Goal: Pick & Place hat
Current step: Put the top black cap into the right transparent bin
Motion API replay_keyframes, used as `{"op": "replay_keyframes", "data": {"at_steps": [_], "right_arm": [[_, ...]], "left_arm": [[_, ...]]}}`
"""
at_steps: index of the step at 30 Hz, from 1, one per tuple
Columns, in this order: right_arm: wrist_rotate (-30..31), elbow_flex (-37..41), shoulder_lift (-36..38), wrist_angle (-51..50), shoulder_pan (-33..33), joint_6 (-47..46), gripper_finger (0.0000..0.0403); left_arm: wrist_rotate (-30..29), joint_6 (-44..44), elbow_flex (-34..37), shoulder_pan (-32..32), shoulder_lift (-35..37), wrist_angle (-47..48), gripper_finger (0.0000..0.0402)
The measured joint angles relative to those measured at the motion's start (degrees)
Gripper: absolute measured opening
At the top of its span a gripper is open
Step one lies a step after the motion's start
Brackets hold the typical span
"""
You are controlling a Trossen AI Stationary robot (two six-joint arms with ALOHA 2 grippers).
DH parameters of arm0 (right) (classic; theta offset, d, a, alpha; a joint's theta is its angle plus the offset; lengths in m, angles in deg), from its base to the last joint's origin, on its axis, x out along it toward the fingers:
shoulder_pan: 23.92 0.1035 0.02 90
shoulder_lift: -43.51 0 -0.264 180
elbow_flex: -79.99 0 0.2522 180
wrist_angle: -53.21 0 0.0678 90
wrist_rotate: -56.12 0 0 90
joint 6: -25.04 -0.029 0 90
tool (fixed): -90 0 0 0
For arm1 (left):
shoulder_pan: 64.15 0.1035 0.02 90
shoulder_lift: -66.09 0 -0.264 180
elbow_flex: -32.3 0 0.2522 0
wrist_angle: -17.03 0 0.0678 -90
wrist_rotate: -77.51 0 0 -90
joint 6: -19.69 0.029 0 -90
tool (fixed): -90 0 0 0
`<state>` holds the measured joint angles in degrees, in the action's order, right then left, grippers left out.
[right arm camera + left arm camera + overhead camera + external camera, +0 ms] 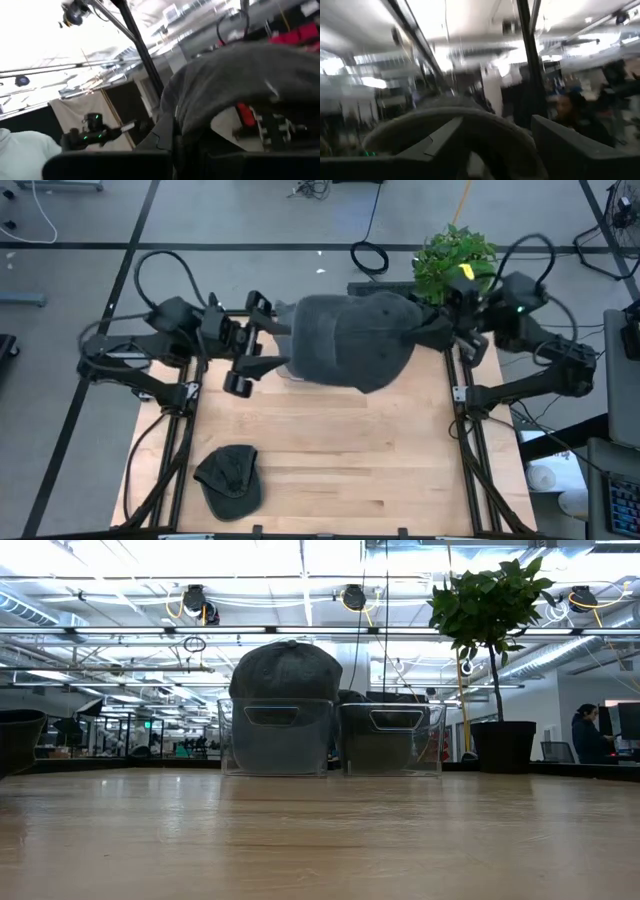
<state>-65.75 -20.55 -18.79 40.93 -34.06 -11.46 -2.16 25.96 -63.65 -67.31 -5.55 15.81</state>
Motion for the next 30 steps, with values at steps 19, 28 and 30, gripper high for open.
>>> {"op": "replay_keyframes", "data": {"at_steps": [19,28,30], "right_arm": [[-18.39,-27.52,-14.44,-46.84,-10.7,15.03,0.0008],[-14.06,-29.76,-18.1,-58.46,-13.92,26.96,0.0008],[-8.61,-29.8,-18.31,-60.16,-13.92,31.34,0.0008]], "left_arm": [[0.16,-10.51,-0.02,-2.73,8.3,11.04,0.0239],[0.34,-15.0,-0.02,-3.41,8.46,15.13,0.0239],[0.34,-16.57,-0.02,-3.43,8.46,16.6,0.0239]]}}
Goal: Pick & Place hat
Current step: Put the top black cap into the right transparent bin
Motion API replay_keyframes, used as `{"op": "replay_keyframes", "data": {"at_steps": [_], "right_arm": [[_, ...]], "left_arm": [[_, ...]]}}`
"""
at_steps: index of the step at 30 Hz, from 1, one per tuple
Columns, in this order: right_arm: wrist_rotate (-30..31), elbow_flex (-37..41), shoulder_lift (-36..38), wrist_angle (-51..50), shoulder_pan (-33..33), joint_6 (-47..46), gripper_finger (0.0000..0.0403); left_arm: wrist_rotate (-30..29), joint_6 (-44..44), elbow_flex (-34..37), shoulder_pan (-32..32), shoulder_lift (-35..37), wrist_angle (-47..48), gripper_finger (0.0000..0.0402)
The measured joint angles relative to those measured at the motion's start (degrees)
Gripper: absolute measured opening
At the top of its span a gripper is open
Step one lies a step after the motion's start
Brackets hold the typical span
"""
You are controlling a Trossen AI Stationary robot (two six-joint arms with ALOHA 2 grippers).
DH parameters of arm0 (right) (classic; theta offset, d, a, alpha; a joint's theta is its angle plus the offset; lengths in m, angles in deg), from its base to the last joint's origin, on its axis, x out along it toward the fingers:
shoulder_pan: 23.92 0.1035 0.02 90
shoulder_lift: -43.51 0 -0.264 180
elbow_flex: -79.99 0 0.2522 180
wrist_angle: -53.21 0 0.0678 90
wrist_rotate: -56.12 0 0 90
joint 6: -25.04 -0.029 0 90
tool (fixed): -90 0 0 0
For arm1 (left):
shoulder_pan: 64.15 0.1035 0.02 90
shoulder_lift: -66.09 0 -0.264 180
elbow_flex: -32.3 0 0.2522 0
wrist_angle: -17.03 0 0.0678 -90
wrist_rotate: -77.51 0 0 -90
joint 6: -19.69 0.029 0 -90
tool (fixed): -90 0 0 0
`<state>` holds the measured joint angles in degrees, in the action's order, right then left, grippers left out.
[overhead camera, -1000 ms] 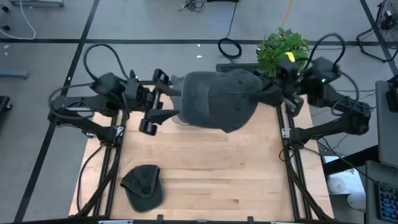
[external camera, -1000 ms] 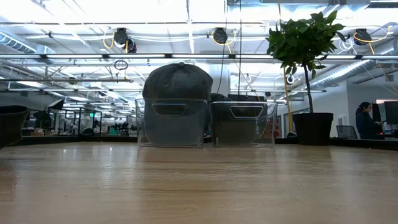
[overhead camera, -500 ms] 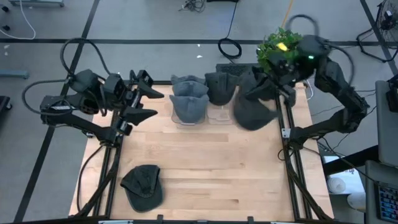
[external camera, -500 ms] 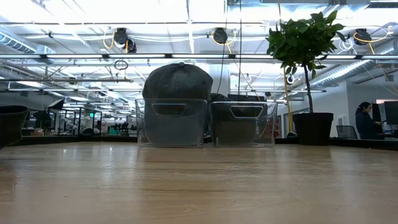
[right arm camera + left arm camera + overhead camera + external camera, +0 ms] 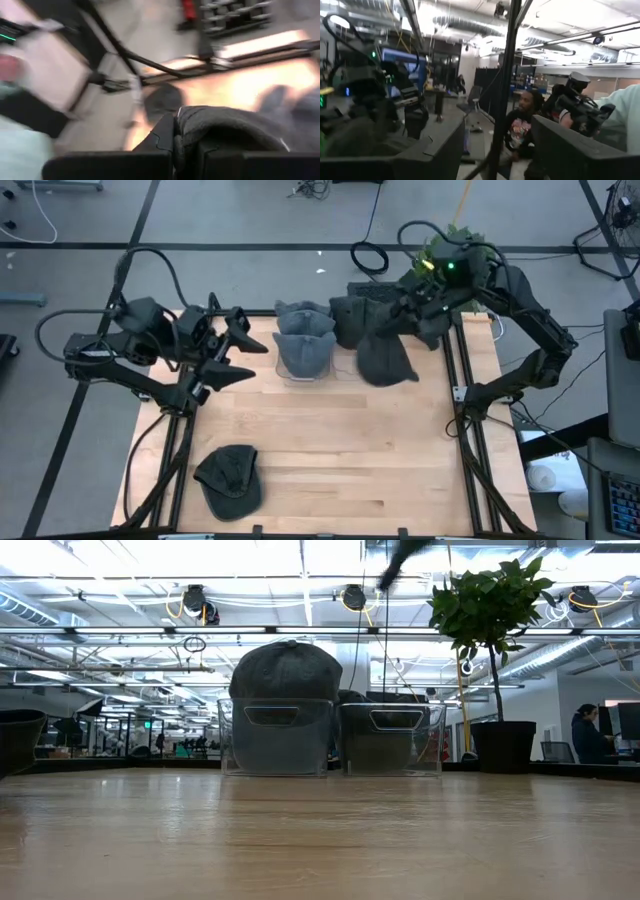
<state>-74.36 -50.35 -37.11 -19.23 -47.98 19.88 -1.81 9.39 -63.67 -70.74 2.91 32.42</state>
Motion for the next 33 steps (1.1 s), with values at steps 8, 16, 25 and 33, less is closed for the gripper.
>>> {"op": "replay_keyframes", "data": {"at_steps": [8,16,25,33], "right_arm": [[28.28,0.0,-1.49,-6.36,2.23,17.58,0.0008],[48.77,-0.02,-4.81,-12.63,5.23,33.4,0.0008],[64.91,0.07,-6.48,-14.04,7.98,50.86,0.0008],[69.33,4.24,-6.44,-7.74,8.25,62.72,0.0008]], "left_arm": [[0.08,-1.44,0.02,0.01,0.0,3.33,0.0239],[1.36,-1.45,0.02,0.0,0.0,3.33,0.0239],[1.42,-0.34,0.02,0.08,0.0,3.33,0.0239],[1.44,-0.35,0.02,0.15,0.0,3.33,0.0239]]}}
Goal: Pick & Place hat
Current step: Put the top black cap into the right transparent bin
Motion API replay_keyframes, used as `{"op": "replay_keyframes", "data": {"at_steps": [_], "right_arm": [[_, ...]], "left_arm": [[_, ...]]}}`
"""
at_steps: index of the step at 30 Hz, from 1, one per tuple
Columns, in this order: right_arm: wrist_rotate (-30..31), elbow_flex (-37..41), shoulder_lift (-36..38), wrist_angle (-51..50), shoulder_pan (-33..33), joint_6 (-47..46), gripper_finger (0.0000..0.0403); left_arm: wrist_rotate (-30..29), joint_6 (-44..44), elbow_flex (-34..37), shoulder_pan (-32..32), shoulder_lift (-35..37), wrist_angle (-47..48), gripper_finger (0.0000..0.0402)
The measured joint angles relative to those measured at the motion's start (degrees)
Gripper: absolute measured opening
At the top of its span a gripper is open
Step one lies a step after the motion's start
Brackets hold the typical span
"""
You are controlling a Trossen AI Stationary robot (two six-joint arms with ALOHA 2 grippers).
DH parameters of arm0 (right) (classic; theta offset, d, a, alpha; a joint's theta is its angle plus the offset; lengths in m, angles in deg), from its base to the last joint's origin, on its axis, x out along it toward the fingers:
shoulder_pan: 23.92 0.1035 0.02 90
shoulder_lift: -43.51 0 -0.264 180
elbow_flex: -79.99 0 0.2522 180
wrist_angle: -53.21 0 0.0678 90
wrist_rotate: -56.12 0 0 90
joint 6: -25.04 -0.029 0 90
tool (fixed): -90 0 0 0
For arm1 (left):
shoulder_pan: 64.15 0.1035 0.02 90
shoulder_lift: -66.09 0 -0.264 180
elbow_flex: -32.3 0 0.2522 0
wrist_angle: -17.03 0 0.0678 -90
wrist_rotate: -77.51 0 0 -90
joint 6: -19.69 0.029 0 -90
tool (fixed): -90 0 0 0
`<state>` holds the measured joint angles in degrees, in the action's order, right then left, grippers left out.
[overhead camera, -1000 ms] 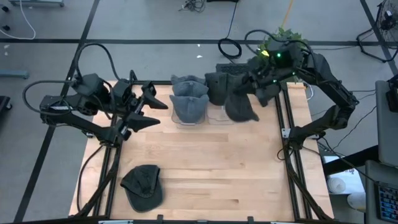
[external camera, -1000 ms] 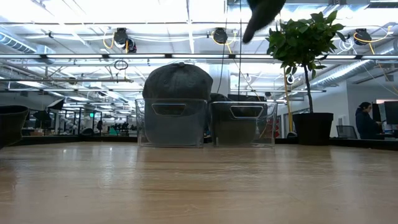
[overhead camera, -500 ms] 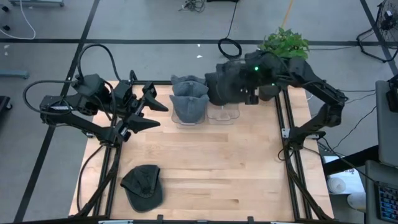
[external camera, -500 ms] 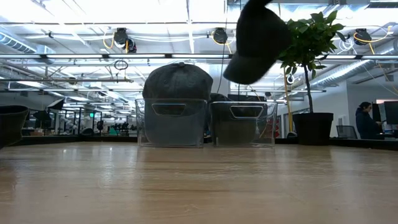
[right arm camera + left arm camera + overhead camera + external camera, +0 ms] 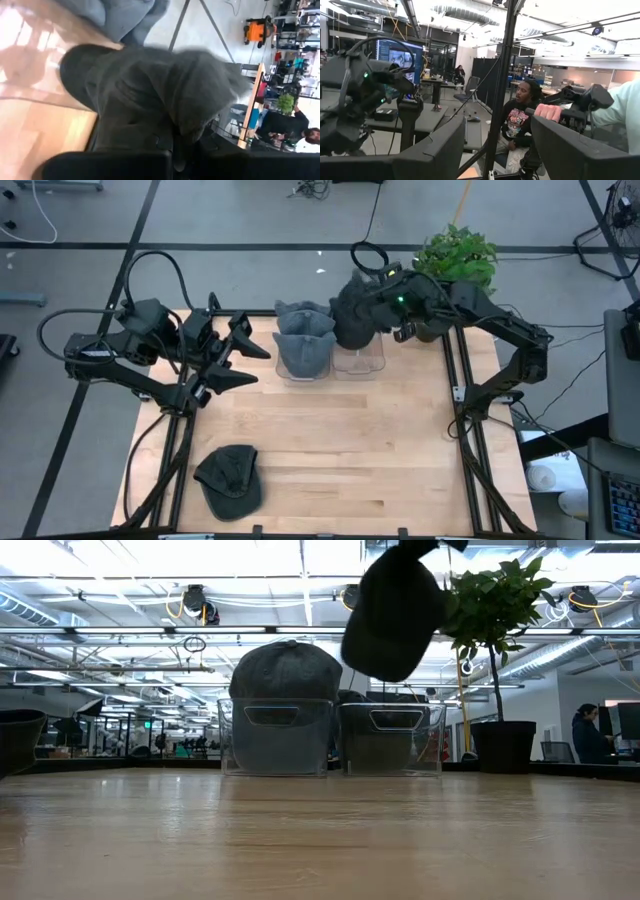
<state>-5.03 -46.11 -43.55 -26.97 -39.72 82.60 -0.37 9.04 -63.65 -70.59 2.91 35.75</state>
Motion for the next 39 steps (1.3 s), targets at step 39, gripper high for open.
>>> {"op": "replay_keyframes", "data": {"at_steps": [39], "right_arm": [[-0.85,26.91,-4.9,21.85,-5.65,3.05,0.0008]], "left_arm": [[4.43,-4.93,0.02,-0.02,-0.02,-0.04,0.0239]]}}
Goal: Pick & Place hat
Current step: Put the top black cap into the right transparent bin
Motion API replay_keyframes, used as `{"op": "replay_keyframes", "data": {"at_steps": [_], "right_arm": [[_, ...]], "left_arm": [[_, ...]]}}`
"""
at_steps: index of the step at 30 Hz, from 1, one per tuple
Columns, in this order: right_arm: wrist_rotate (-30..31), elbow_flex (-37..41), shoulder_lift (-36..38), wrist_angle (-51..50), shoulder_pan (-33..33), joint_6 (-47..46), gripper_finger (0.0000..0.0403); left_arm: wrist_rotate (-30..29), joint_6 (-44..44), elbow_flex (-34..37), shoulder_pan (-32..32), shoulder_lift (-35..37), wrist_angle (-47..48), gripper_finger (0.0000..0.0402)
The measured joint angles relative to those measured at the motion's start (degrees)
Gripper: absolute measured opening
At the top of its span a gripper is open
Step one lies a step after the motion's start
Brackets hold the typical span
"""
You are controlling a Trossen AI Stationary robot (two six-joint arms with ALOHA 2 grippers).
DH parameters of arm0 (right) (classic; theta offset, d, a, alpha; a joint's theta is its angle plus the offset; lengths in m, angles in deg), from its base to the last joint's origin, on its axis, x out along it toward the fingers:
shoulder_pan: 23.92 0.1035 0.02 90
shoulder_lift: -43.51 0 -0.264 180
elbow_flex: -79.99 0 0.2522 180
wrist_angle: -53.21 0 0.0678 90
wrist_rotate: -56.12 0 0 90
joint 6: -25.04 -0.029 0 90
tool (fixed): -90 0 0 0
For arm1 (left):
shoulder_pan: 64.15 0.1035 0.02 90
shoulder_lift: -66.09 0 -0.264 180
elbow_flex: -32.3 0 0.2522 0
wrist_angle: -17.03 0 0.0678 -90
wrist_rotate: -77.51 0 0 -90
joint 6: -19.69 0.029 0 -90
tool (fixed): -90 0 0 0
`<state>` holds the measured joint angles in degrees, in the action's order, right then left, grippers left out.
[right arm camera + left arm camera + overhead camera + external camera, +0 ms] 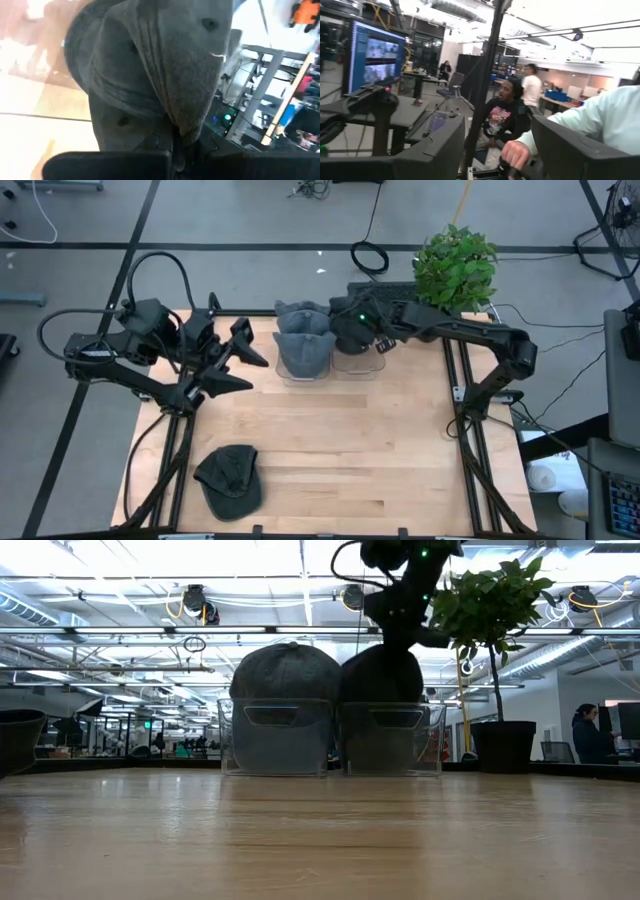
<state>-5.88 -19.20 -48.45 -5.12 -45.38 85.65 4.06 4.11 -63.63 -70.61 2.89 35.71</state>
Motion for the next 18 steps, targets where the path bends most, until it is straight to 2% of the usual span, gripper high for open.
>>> {"op": "replay_keyframes", "data": {"at_steps": [7,14,18], "right_arm": [[-7.85,0.0,-1.6,-3.97,0.02,-4.27,0.0011],[-4.98,-0.04,-1.38,-1.38,1.14,-3.8,0.0011],[-4.35,-2.25,-0.66,-4.74,2.0,-5.85,0.0008]], "left_arm": [[1.95,-1.7,0.0,0.0,0.0,0.02,0.0239],[1.95,-1.45,0.0,0.0,0.0,0.0,0.0239],[1.95,-1.14,0.0,0.0,0.0,0.02,0.0239]]}}
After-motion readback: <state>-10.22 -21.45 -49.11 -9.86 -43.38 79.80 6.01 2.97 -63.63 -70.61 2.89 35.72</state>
